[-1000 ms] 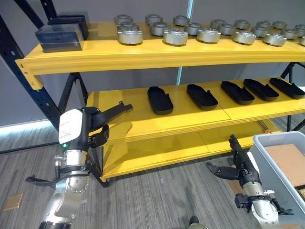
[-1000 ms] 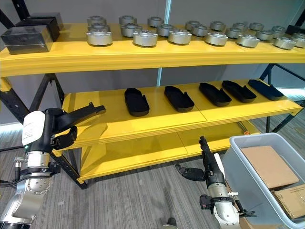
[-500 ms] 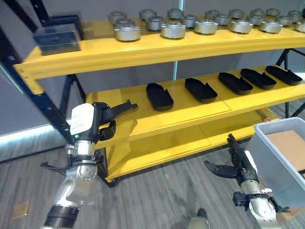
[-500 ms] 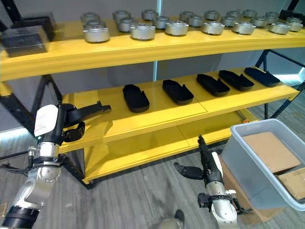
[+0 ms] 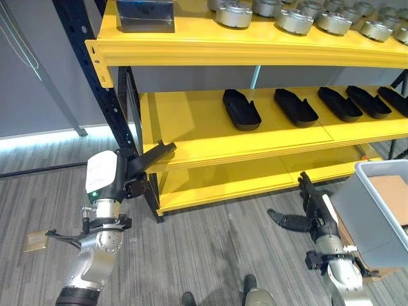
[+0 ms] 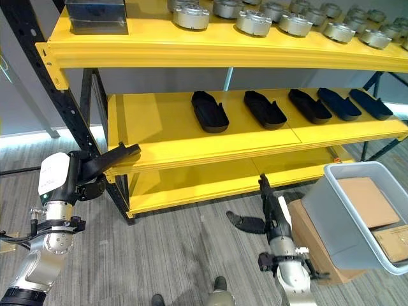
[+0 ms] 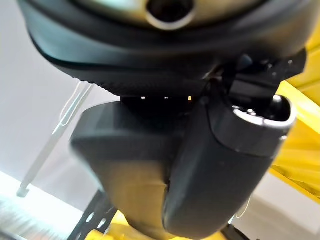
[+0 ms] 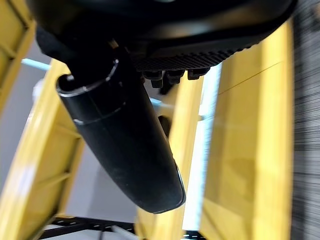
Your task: Move parts from the plastic box to the shelf.
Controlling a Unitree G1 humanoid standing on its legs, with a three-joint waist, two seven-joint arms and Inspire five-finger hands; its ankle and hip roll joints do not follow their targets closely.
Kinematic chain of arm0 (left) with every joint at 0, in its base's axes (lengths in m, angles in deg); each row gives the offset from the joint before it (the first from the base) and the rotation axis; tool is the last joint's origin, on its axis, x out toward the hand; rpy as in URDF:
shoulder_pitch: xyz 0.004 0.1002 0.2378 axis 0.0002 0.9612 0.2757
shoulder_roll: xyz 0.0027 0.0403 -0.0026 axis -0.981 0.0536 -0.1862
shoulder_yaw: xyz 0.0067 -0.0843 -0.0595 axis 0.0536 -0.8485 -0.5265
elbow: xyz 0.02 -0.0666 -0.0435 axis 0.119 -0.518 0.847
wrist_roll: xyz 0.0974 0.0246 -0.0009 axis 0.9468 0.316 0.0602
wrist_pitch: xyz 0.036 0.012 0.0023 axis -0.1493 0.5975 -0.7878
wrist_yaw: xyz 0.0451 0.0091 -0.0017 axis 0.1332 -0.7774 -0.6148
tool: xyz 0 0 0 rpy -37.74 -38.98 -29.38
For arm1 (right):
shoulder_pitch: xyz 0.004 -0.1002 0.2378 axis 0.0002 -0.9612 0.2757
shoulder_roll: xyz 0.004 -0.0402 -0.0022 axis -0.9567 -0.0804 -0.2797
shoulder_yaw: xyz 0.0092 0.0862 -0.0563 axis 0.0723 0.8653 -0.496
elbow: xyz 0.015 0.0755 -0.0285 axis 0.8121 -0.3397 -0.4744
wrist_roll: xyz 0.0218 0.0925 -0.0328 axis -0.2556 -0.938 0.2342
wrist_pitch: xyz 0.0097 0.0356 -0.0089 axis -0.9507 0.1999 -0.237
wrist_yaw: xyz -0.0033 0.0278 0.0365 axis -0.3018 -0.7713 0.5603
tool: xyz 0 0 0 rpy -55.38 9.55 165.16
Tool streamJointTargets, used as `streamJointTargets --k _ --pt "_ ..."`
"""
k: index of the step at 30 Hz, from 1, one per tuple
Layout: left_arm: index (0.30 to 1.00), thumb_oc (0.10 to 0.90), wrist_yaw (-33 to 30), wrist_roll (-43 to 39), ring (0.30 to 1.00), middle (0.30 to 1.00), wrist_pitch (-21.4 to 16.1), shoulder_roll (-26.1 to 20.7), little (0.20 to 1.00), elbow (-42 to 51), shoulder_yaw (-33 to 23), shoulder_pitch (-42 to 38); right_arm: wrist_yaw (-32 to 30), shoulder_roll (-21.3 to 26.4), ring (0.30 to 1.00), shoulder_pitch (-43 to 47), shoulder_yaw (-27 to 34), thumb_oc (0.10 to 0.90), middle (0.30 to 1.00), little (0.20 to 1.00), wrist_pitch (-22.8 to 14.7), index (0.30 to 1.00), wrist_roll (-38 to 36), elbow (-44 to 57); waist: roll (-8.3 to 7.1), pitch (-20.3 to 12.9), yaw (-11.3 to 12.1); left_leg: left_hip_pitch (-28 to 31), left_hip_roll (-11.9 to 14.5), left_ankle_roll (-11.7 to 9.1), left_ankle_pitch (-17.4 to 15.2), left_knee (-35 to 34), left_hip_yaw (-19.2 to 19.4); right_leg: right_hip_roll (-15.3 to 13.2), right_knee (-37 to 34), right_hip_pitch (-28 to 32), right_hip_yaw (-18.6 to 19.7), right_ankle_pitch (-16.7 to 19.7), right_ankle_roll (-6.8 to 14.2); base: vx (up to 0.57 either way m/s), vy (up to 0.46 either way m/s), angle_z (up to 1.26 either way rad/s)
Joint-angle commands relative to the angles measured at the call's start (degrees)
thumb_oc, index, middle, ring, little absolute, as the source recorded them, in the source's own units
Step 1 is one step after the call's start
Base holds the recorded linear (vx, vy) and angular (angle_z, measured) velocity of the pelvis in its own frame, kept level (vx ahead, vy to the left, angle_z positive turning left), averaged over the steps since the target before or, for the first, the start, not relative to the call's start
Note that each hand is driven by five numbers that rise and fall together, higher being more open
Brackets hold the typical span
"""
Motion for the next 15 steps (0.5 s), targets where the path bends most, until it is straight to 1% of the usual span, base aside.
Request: streamJointTargets --k 1,4,7,10,13,14,15 --pt "0.300 0.400 -3.51 -1.46 0.300 0.300 -5.10 -2.40 0.300 10.23 -3.49 -5.95 -1.29 4.78 1.000 0.99 3.04 0.900 1.000 1.000 -4.61 1.000 -0.19 3.94 3.06 -7.19 -1.56 11.09 12.57 -7.26 -6.38 -3.57 0.11 0.34 6.94 -4.42 0.12 -3.64 2.04 0.02 -0.027 0.20" --pt "0.300 0.400 -3.56 -1.76 0.300 0.300 -5.09 -2.03 0.300 10.51 -3.71 -5.28 -1.28 4.73 1.000 1.02 2.76 0.900 1.000 1.000 -4.49 1.000 -0.27 3.77 3.35 -7.09 -1.40 11.48 12.87 -7.47 -5.76 -4.50 0.44 0.43 7.55 -4.80 -0.27 -4.15 1.96 0.03 -0.032 0.10" --pt "0.300 0.400 -3.52 -2.10 0.300 0.300 -5.22 -1.35 0.300 11.10 -4.25 -4.15 -0.91 5.06 1.000 1.06 2.12 0.900 1.000 1.000 -4.31 1.000 -0.24 3.37 3.68 -6.82 -1.04 11.62 13.52 -7.96 -4.55 -6.16 0.81 0.89 8.40 -5.51 -0.40 -5.05 1.67 0.01 -0.045 -0.21" --pt "0.300 0.400 -3.77 -2.12 0.300 0.300 -5.09 -1.40 0.300 11.28 -4.39 -4.06 -0.92 5.04 1.000 1.45 1.85 0.900 1.000 1.000 -4.36 1.000 -0.30 3.34 3.92 -6.63 -1.00 11.52 13.76 -8.04 -4.02 -6.87 0.85 1.04 9.64 -6.32 -0.23 -5.67 1.53 -0.02 -0.026 -0.20" --pt "0.300 0.400 -3.99 -2.20 0.300 0.300 -4.84 -1.58 0.300 11.18 -4.59 -4.45 -0.98 5.00 1.000 2.17 1.52 0.900 1.000 1.000 -4.38 1.000 -0.22 3.21 4.02 -6.31 -1.03 11.00 14.23 -8.27 -3.71 -6.97 0.74 0.91 12.52 -8.11 -0.30 -6.64 1.53 -0.03 -0.049 0.00" --pt "0.300 0.400 -4.44 -2.73 0.300 0.300 -4.88 -1.76 0.300 11.15 -4.93 -4.98 -1.19 5.08 1.000 2.91 1.26 0.900 1.000 1.000 -4.50 1.000 0.09 3.11 4.07 -5.95 -1.17 10.65 15.22 -8.56 -3.40 -6.97 0.63 1.32 15.76 -9.85 -0.13 -8.29 1.34 0.01 -0.102 -0.01" --pt "0.300 0.400 -4.60 -2.96 0.300 0.300 -4.83 -1.86 0.300 11.22 -5.15 -5.06 -1.14 5.26 1.000 3.06 1.11 0.900 1.000 1.000 -4.49 1.000 0.26 3.06 4.12 -5.94 -1.27 10.84 15.87 -8.63 -3.31 -6.97 0.75 1.78 17.38 -10.48 0.01 -9.13 1.28 0.04 -0.136 0.07"
